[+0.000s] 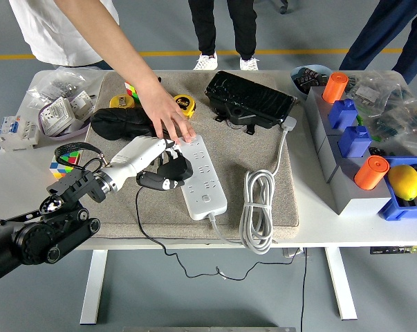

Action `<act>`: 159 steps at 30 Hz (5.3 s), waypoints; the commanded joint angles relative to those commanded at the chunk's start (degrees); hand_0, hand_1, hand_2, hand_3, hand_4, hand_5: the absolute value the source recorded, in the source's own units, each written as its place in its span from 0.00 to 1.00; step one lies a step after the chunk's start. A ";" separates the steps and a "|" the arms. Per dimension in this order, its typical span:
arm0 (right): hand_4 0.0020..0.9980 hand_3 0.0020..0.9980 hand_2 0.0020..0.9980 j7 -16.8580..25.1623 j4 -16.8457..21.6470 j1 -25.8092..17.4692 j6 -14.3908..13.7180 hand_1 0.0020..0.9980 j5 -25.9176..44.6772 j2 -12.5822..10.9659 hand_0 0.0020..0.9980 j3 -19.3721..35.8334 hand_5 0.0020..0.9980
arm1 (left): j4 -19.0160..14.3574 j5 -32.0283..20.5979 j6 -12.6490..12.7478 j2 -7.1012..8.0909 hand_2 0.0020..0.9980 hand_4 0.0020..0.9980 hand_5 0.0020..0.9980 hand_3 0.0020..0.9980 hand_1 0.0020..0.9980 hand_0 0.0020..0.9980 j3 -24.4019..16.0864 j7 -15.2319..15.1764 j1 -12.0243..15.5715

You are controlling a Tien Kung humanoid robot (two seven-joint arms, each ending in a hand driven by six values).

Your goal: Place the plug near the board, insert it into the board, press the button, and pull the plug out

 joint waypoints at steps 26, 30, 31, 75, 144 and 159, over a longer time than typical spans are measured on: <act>0.68 0.54 0.58 0.10 0.26 0.13 0.04 0.62 -0.24 -0.03 0.62 0.39 0.22 | 0.62 0.58 -0.31 0.14 0.38 0.76 0.08 0.52 0.39 0.25 0.26 -0.05 -0.13; 0.68 0.54 0.58 0.13 0.33 0.15 0.05 0.62 -0.32 0.01 0.62 0.54 0.22 | 0.68 0.64 -0.67 0.19 0.39 0.77 0.08 0.52 0.39 0.26 0.28 0.17 -0.17; 0.68 0.54 0.58 0.14 0.33 0.15 0.04 0.62 -0.32 0.00 0.62 0.58 0.22 | 0.68 0.58 -0.92 0.18 0.39 0.77 0.08 0.52 0.39 0.26 0.19 0.22 -0.16; 0.67 0.54 0.57 0.37 0.32 0.00 0.13 0.62 -0.35 -0.11 0.61 0.46 0.21 | -1.16 0.35 -5.16 0.54 0.60 1.00 0.49 0.67 0.58 0.42 -2.73 2.87 0.64; 0.67 0.54 0.57 1.04 0.58 -0.17 0.08 0.61 -0.92 -0.08 0.61 0.91 0.19 | -18.79 2.25 -1.26 3.01 0.78 0.82 0.81 0.75 0.79 0.75 -11.98 7.57 16.06; 0.67 0.54 0.57 1.06 0.58 -0.29 0.09 0.61 -0.92 -0.17 0.61 0.79 0.19 | -19.06 2.43 -2.03 2.50 0.77 0.82 0.81 0.75 0.78 0.75 -9.67 8.58 13.93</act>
